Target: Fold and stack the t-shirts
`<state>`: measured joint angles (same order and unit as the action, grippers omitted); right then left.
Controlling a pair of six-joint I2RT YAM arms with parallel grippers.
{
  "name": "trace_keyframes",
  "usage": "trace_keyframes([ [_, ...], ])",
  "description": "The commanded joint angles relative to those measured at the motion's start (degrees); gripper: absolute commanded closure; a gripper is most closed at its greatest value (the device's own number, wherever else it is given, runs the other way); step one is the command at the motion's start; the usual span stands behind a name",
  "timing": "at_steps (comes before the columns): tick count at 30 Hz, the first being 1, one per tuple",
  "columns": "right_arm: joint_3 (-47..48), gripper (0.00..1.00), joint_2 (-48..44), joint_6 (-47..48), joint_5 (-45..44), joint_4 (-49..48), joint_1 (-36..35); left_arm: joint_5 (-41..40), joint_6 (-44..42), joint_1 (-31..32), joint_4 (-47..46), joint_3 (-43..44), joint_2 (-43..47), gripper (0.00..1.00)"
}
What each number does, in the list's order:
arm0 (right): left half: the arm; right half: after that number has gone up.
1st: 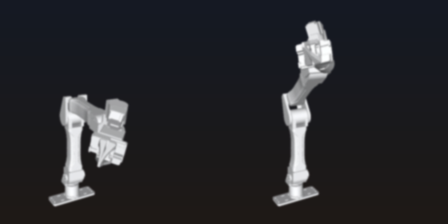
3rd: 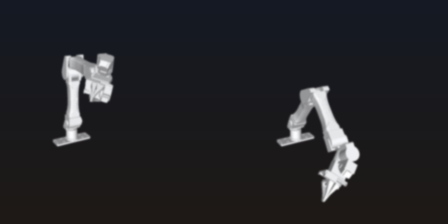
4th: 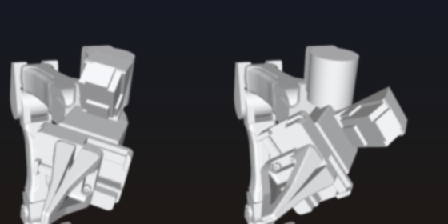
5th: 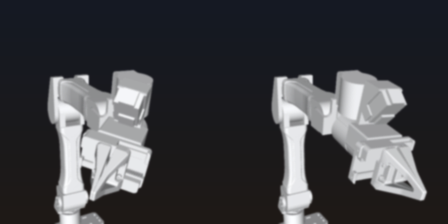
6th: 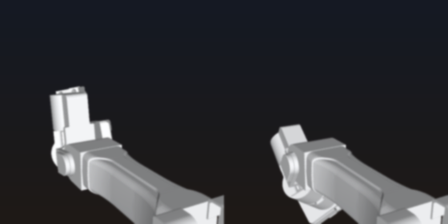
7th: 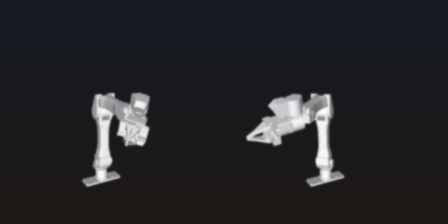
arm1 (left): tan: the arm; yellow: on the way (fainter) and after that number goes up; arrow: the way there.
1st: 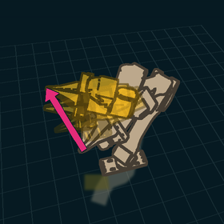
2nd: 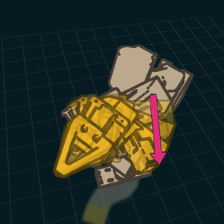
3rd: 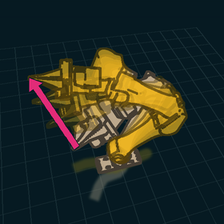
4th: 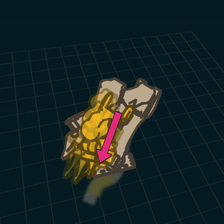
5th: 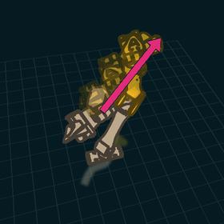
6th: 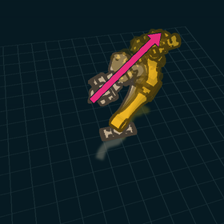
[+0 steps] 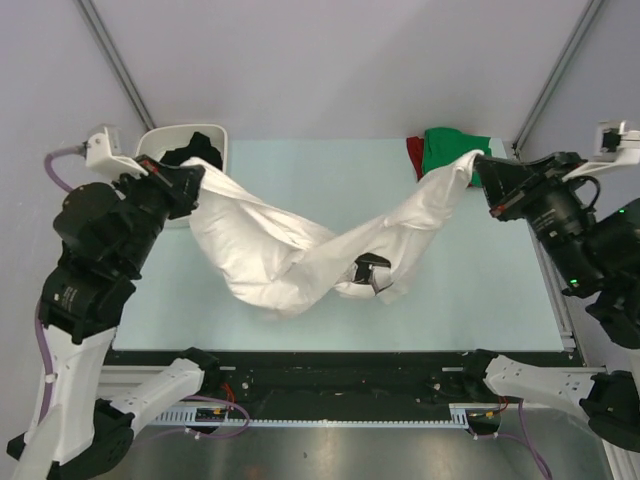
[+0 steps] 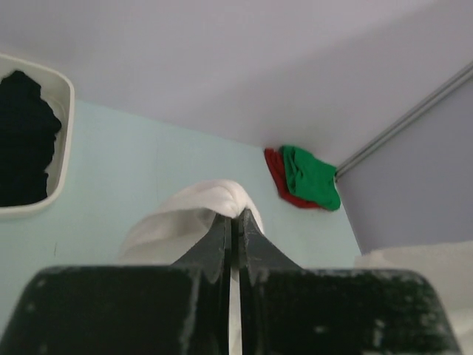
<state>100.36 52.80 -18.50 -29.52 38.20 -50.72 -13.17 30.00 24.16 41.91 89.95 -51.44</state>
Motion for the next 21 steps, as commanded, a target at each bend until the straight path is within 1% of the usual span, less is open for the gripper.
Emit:
trace_keyframes([
  [1, 6.5, 1.0, 0.0, 3.9, 0.8, 3.7, 0.3, -3.3, -1.5, -1.6, 4.1, 8.2, -3.2, 1.0],
  [2, 6.7, 1.0, -0.3, 3.7, 0.3, 4.3, 0.2, -3.2, -1.4, -1.9, 4.8, 9.9, -3.7, 1.0],
  [4, 5.5, 1.0, -1.5, 4.2, -1.3, 5.7, 0.2, -3.3, -1.7, -2.4, 4.8, 10.2, -4.9, 1.0],
  [6, 3.5, 1.0, -2.0, 4.5, -5.1, 6.0, 0.0, -2.4, -1.8, -3.4, 4.6, 9.8, -6.3, 1.0],
  [10, 1.8, 1.0, -2.3, 5.6, -8.5, 5.5, -0.1, -1.0, -1.7, -4.8, 2.9, 7.8, -8.1, 1.0],
  [14, 1.7, 1.0, -0.3, 7.2, -14.5, 5.2, -0.2, 0.8, -1.7, -6.7, 0.9, 6.2, -11.5, 1.0],
  [16, 1.1, 1.0, -0.1, 7.8, -14.7, 4.4, -0.2, 1.4, -1.8, -6.9, 0.1, 5.7, -13.4, 1.0],
  [18, 0.5, 1.0, -0.8, 8.6, -14.4, 3.2, -0.2, 2.7, -1.1, -7.0, -0.6, 4.5, -12.6, 1.0],
  [19, 0.3, 1.0, -1.2, 8.5, -14.1, 3.2, -0.2, 3.3, -0.6, -6.9, -1.8, 2.5, -11.6, 1.0],
  [21, -0.8, 1.0, -2.9, 8.0, -12.1, 2.8, -0.2, 6.2, 1.2, -7.0, -2.8, 0.2, -7.1, 1.0],
])
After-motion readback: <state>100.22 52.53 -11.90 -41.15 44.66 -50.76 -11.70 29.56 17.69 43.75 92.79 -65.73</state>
